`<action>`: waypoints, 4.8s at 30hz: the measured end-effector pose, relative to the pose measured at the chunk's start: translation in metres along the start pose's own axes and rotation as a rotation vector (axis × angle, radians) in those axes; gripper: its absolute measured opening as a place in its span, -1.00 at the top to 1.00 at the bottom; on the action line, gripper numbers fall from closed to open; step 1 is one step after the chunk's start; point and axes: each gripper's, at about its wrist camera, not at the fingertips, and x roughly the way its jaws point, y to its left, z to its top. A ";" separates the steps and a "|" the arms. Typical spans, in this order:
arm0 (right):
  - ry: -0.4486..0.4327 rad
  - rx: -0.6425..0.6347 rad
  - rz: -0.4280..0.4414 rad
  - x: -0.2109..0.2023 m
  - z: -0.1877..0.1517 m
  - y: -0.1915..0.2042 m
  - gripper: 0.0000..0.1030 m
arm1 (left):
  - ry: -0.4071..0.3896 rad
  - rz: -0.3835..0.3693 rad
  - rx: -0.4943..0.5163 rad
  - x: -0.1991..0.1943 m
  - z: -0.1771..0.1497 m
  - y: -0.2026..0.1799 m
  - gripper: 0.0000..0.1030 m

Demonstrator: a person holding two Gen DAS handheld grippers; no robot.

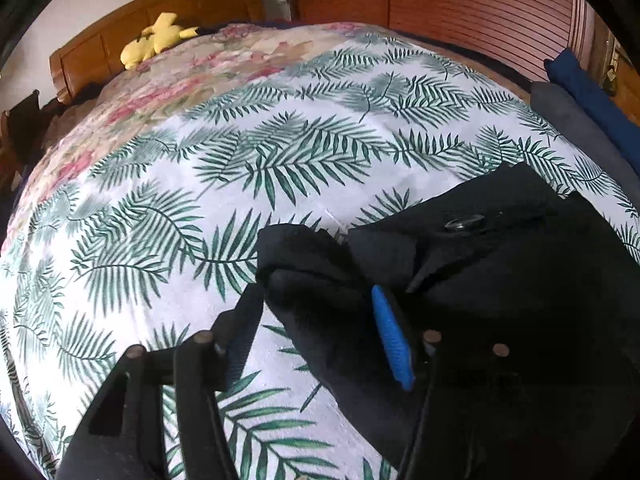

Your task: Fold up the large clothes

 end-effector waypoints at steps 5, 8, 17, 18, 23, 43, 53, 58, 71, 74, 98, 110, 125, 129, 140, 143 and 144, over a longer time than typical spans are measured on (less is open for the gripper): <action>0.010 -0.001 -0.007 0.004 -0.005 0.004 -0.39 | 0.014 -0.062 -0.057 0.011 -0.001 0.012 -0.16; 0.014 0.002 -0.015 0.008 -0.005 0.006 -0.44 | 0.009 -0.068 -0.069 0.012 -0.003 0.013 -0.16; 0.062 0.023 0.111 0.018 0.000 0.010 -0.13 | 0.008 -0.126 -0.114 0.014 -0.008 0.015 0.11; 0.070 0.028 0.136 0.020 0.000 0.011 0.11 | 0.008 -0.132 -0.112 0.014 -0.008 0.014 0.16; 0.036 -0.002 0.157 0.011 0.004 0.016 0.63 | -0.009 -0.109 -0.073 0.004 -0.007 0.003 0.66; -0.349 -0.200 0.096 -0.120 0.114 -0.030 0.85 | -0.401 -0.020 -0.052 -0.152 0.103 -0.084 0.82; -0.518 -0.179 -0.099 -0.224 0.161 -0.145 0.86 | -0.511 -0.169 0.041 -0.169 0.211 -0.224 0.82; -0.539 -0.114 -0.202 -0.240 0.156 -0.199 0.86 | -0.492 -0.235 0.096 -0.143 0.246 -0.287 0.82; -0.386 0.069 -0.424 -0.184 0.108 -0.290 0.63 | -0.338 -0.251 0.141 -0.074 0.244 -0.349 0.65; -0.401 0.062 -0.514 -0.192 0.102 -0.285 0.18 | -0.314 -0.265 0.152 -0.074 0.236 -0.344 0.59; -0.220 -0.010 -0.455 -0.120 0.144 -0.262 0.10 | -0.440 -0.211 0.221 -0.225 0.078 -0.269 0.32; -0.350 0.011 -0.449 -0.184 0.140 -0.198 0.06 | -0.468 -0.141 0.154 -0.293 0.019 -0.215 0.30; -0.386 -0.097 -0.182 -0.163 0.095 -0.025 -0.44 | -0.381 -0.065 -0.005 -0.301 -0.066 -0.146 0.30; -0.378 -0.104 -0.108 -0.147 0.079 0.015 -0.45 | -0.363 -0.038 -0.050 -0.302 -0.094 -0.125 0.30; -0.305 -0.141 0.003 -0.100 0.034 0.101 -0.51 | -0.317 0.131 -0.202 -0.309 -0.180 -0.063 0.30; -0.286 -0.150 0.043 -0.091 0.024 0.123 -0.52 | -0.309 0.171 -0.240 -0.313 -0.199 -0.047 0.30; -0.281 -0.157 0.053 -0.088 0.020 0.131 -0.52 | -0.308 0.182 -0.251 -0.316 -0.205 -0.042 0.30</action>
